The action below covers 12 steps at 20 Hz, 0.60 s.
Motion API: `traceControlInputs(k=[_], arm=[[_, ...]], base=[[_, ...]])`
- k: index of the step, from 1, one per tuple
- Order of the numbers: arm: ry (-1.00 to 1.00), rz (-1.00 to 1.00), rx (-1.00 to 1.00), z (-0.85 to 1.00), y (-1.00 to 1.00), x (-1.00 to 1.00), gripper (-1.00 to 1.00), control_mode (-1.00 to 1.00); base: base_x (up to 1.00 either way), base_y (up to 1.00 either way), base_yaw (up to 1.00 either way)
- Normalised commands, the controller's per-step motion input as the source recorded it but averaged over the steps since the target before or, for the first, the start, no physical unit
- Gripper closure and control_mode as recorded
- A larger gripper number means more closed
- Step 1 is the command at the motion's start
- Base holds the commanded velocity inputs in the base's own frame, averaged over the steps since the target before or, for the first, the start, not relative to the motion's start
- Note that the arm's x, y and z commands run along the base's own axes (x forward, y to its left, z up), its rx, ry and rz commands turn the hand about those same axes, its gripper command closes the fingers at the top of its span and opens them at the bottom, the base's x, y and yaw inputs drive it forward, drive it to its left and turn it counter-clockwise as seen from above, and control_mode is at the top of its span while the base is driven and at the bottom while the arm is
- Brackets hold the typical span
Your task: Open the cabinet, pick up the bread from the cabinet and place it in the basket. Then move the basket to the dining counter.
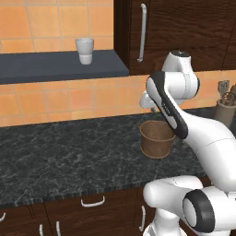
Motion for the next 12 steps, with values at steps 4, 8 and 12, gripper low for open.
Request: traceControlInputs(k=[4,8,12], arm=[[-0.03,-0.01,-0.08,0.01,0.2,-0.01,-1.0,-1.0],[-0.27,-0.02,-0.2,0.34,0.38,0.04,-1.0,-1.0],[-0.47,-0.08,-0.01,0.69,0.01,-0.04,-1.0,-1.0]], base=[[0.0,0.0,0.0],[0.0,0.0,0.0],[0.0,0.0,0.0]])
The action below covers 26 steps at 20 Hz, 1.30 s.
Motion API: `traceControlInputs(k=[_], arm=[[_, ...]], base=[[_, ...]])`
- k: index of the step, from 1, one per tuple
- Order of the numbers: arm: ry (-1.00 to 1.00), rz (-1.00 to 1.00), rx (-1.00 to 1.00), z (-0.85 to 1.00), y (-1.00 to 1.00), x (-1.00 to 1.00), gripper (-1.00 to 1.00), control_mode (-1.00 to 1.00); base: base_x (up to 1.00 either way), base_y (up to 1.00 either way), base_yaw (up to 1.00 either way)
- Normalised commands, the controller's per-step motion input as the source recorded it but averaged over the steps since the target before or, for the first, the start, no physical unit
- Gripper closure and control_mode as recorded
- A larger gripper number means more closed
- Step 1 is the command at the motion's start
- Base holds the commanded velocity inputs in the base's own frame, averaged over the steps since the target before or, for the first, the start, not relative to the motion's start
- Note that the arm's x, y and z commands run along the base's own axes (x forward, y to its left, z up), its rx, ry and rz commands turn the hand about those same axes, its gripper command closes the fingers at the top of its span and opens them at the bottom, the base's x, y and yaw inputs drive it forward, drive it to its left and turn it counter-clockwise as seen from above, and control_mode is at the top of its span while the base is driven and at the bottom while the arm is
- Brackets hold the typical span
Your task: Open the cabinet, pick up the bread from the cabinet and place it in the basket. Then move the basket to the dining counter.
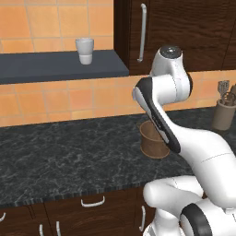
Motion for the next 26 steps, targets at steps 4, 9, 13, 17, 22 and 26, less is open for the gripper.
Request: traceControlInputs(k=[4,9,13,17,22,26], arm=[[-0.32,-0.11,0.0,0.83,0.03,0.0,-1.0,-1.0],[-0.3,-0.06,0.0,0.78,0.0,-0.01,-1.0,-1.0],[-0.1,0.0,0.0,0.43,0.28,0.01,-1.0,-1.0],[-0.02,0.03,0.0,0.54,0.37,0.18,-1.0,-1.0],[-0.01,0.03,0.0,0.53,0.01,0.28,-1.0,-1.0],[0.0,0.03,0.0,0.02,0.0,0.6,-1.0,-1.0]], base=[[0.0,0.0,0.0],[0.0,0.0,0.0],[0.0,0.0,0.0],[0.0,0.0,0.0],[0.0,0.0,0.0],[0.0,0.0,0.0]])
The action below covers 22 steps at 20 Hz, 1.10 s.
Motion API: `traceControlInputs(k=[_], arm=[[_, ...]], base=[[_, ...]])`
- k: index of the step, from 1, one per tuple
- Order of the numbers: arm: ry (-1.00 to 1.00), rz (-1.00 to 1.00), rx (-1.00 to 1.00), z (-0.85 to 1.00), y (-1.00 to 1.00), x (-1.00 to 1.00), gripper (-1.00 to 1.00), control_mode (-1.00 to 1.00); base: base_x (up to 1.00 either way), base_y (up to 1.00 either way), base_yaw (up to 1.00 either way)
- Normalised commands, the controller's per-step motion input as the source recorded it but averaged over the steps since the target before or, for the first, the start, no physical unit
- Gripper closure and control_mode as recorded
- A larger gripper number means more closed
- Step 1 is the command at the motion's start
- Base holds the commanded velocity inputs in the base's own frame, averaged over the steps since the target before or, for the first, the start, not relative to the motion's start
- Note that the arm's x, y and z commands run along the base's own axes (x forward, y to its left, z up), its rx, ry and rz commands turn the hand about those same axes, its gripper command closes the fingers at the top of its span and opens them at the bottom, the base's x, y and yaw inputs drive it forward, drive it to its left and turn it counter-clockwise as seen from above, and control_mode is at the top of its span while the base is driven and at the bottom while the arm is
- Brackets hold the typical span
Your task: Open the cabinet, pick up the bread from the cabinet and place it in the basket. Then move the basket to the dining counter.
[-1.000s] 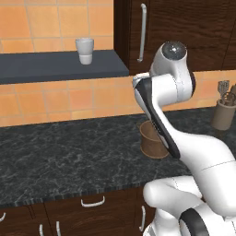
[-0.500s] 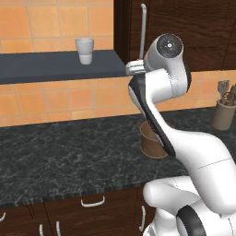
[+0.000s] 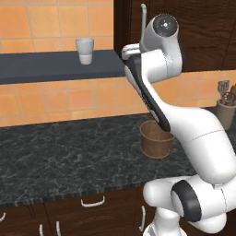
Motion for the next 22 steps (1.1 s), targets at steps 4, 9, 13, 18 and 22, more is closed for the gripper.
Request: traceControlInputs(k=[4,9,13,18,22], arm=[[-0.03,0.01,0.0,0.0,0.0,0.57,-1.0,-1.0],[-0.08,0.0,0.0,0.0,-0.01,0.55,-1.0,-1.0],[-0.1,0.0,0.0,0.0,-0.02,0.52,-1.0,-1.0],[-0.08,0.0,0.0,0.0,-0.08,0.46,1.0,-1.0],[-0.01,0.0,0.0,0.0,-0.05,0.08,1.0,-1.0]], base=[[0.0,0.0,0.0],[0.0,0.0,0.0],[0.0,0.0,0.0],[0.0,0.0,0.0],[0.0,0.0,0.0]])
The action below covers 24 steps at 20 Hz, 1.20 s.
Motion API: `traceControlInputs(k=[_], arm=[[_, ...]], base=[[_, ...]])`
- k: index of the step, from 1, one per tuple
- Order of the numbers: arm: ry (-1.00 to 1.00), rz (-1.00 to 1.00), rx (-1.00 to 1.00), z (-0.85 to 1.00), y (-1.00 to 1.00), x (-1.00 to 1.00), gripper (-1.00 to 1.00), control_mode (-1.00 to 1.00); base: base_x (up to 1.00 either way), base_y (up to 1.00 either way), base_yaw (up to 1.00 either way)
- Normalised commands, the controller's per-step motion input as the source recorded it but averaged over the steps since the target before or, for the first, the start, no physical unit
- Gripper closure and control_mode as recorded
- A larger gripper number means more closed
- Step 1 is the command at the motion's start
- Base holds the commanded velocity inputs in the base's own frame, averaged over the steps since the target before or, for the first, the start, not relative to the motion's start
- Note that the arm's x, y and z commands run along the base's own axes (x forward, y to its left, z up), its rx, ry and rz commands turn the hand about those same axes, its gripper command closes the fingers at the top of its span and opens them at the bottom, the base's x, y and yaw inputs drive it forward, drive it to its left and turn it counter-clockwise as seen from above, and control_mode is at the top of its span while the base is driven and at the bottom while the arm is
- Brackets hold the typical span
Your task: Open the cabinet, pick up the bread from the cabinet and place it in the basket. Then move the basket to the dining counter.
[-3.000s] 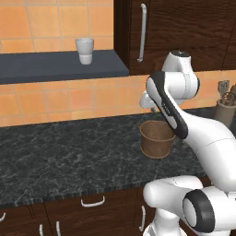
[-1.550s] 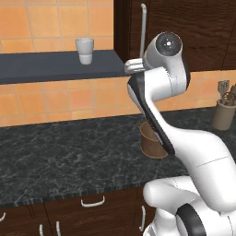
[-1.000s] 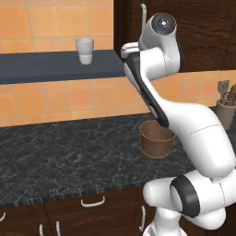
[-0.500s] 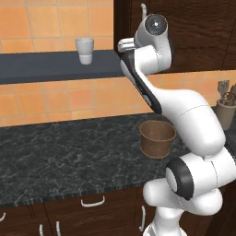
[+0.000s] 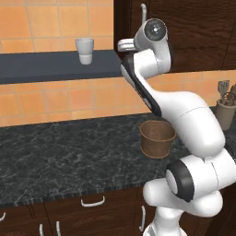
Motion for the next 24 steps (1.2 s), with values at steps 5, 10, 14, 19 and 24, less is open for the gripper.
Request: traceControlInputs(k=[5,10,14,19,24], arm=[[-0.01,0.0,0.0,0.0,0.0,-0.55,1.0,-1.0],[0.0,0.0,0.0,0.0,0.0,-0.98,1.0,-1.0],[0.0,0.0,0.0,0.0,0.0,-0.99,1.0,-1.0],[0.03,0.0,0.0,0.0,0.0,-0.99,1.0,-1.0],[0.08,-0.01,0.0,0.02,-0.07,-0.92,1.0,-1.0]], base=[[0.0,0.0,0.0],[0.0,0.0,0.0],[0.0,0.0,0.0],[0.0,0.0,0.0],[0.0,0.0,0.0]])
